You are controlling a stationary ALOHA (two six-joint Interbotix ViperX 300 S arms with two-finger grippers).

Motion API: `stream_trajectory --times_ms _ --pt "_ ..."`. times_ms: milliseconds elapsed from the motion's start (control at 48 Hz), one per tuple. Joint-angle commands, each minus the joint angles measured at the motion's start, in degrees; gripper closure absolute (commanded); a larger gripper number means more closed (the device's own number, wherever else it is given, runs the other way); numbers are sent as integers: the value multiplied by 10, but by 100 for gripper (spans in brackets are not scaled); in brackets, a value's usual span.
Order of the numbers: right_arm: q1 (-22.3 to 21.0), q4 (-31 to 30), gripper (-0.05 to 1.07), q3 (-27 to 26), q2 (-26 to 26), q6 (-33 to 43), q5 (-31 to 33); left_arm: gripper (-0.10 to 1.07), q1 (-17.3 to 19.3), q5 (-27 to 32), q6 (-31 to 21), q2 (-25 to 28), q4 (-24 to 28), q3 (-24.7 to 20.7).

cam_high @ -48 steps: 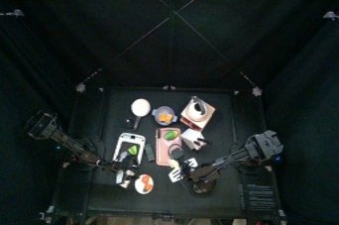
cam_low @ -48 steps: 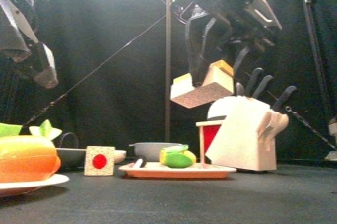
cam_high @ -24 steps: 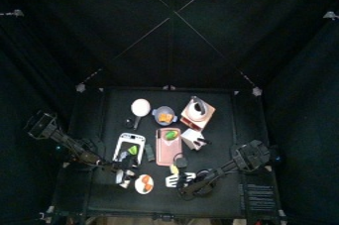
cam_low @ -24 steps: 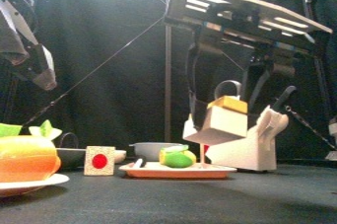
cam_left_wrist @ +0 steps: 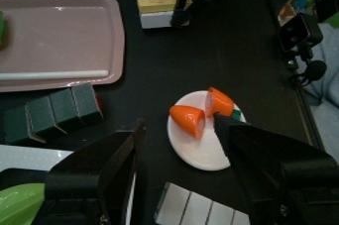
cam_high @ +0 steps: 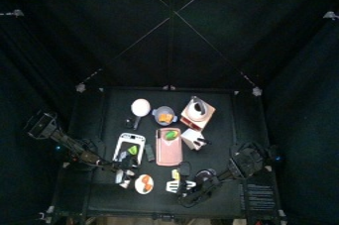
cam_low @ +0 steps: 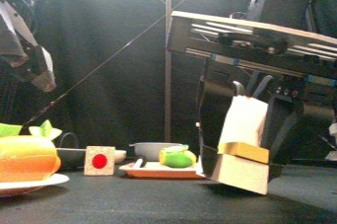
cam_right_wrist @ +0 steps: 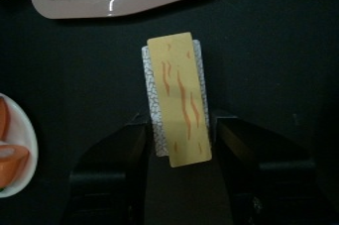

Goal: Place egg sushi below plate

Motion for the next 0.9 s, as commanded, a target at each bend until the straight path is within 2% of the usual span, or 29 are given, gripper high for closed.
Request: stream_trajectory --times_ms 0,208,417,729,875 --pt "0 -9 1 -18 -14 -2 2 6 0 2 -1 -3 2 -6" --pt "0 -22 1 -34 -11 -6 -5 6 0 2 -1 -3 1 -5" --pt "3 -22 1 -22 -28 -11 11 6 0 2 -1 -3 1 -5" --pt "-2 -15 1 -26 -46 -92 14 6 0 2 -1 -3 1 -5" --pt "-3 -14 1 -22 -48 -98 13 6 0 2 -1 -2 1 -5"
